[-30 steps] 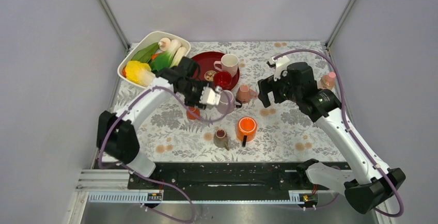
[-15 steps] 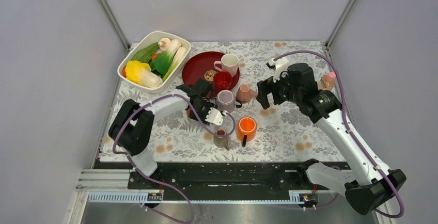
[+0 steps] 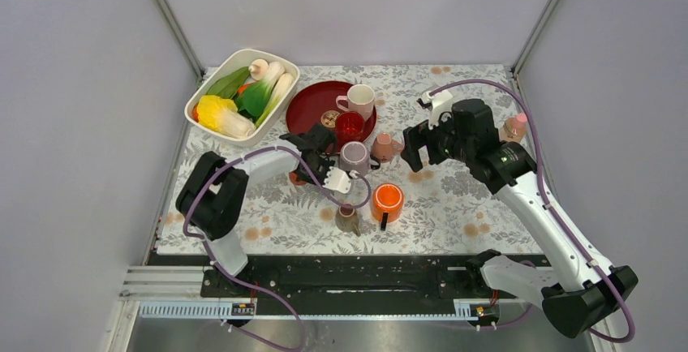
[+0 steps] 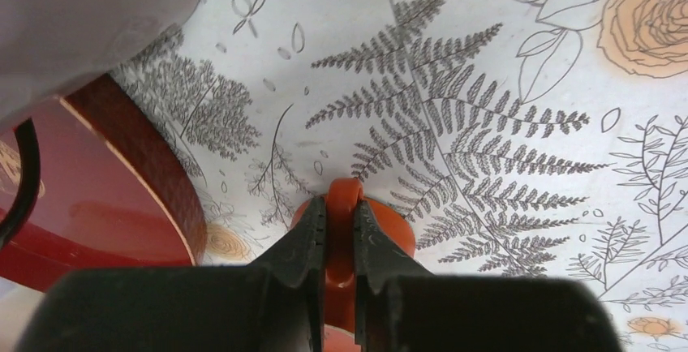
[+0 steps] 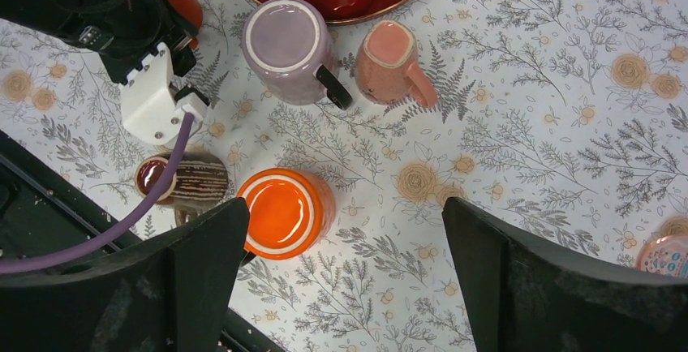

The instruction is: Turn the mug right side up

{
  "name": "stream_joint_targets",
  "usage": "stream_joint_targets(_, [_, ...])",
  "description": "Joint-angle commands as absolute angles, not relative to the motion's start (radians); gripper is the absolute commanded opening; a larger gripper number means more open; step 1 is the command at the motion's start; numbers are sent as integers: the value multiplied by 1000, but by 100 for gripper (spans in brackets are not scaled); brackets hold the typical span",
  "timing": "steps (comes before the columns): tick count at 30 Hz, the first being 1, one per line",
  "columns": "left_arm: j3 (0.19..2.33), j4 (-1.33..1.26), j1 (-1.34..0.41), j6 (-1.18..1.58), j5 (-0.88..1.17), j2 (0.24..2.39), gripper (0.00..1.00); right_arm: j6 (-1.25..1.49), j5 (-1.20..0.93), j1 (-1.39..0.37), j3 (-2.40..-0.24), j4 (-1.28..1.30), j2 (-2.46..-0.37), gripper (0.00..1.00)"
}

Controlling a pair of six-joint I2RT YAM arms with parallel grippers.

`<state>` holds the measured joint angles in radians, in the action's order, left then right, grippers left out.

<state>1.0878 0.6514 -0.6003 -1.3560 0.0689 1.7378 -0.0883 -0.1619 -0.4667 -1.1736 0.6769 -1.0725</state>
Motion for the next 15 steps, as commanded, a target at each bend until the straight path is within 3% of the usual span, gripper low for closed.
stream_joint_targets(1, [1181, 686, -556, -1224, 86, 1690, 0, -76, -186, -473, -1176, 650, -1047, 99])
stream_joint_targets(9, [1312, 693, -325, -740, 482, 1342, 0, 35, -318, -522, -1234, 582, -1048, 99])
stream_joint_targets(12, [1363, 645, -200, -500, 734, 1246, 0, 85, -436, -650, -1203, 365, -1060, 99])
stream_joint_targets(15, [1388, 591, -161, -307, 787, 1178, 0, 223, -571, -733, -1204, 109, -1157, 99])
